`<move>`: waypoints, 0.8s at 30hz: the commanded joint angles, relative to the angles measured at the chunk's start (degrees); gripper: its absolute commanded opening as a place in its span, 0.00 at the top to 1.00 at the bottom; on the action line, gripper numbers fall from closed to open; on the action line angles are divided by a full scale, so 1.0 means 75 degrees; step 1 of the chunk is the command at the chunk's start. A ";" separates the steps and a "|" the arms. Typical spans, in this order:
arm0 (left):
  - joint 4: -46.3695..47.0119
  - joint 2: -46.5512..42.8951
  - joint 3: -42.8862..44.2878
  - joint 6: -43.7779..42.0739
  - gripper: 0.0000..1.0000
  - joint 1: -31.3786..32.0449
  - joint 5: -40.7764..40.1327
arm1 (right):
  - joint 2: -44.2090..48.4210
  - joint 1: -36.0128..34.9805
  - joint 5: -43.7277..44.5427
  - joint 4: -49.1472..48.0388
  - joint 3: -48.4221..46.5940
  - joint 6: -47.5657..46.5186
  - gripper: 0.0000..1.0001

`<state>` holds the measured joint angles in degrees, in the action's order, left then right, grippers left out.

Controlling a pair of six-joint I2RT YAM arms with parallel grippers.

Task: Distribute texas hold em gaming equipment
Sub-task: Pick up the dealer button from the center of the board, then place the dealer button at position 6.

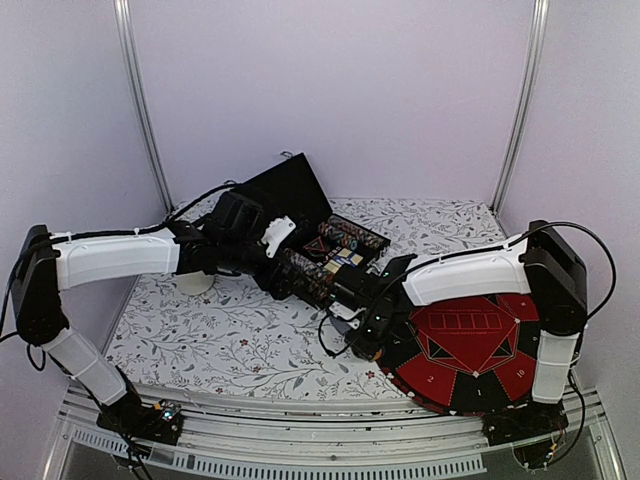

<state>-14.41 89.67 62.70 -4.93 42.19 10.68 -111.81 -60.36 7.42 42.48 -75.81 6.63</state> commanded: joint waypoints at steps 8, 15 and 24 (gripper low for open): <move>0.0085 -0.0222 -0.0150 -0.0113 0.02 -0.0058 0.0106 | 0.0787 0.0168 -0.0354 0.0246 -0.0401 0.0100 0.78; 0.0138 -0.0341 -0.0226 -0.0105 0.02 -0.0073 0.0142 | 0.2052 0.1559 -0.0191 0.0392 -0.0118 0.0207 0.86; 0.0359 -0.0378 -0.0210 -0.0094 0.02 -0.0094 0.0217 | 0.2073 0.5203 -0.0148 -0.0322 -0.0209 -0.0020 0.86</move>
<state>-13.43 88.18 61.56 -4.93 42.09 11.42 -93.47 -29.45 5.58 42.54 -76.36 7.20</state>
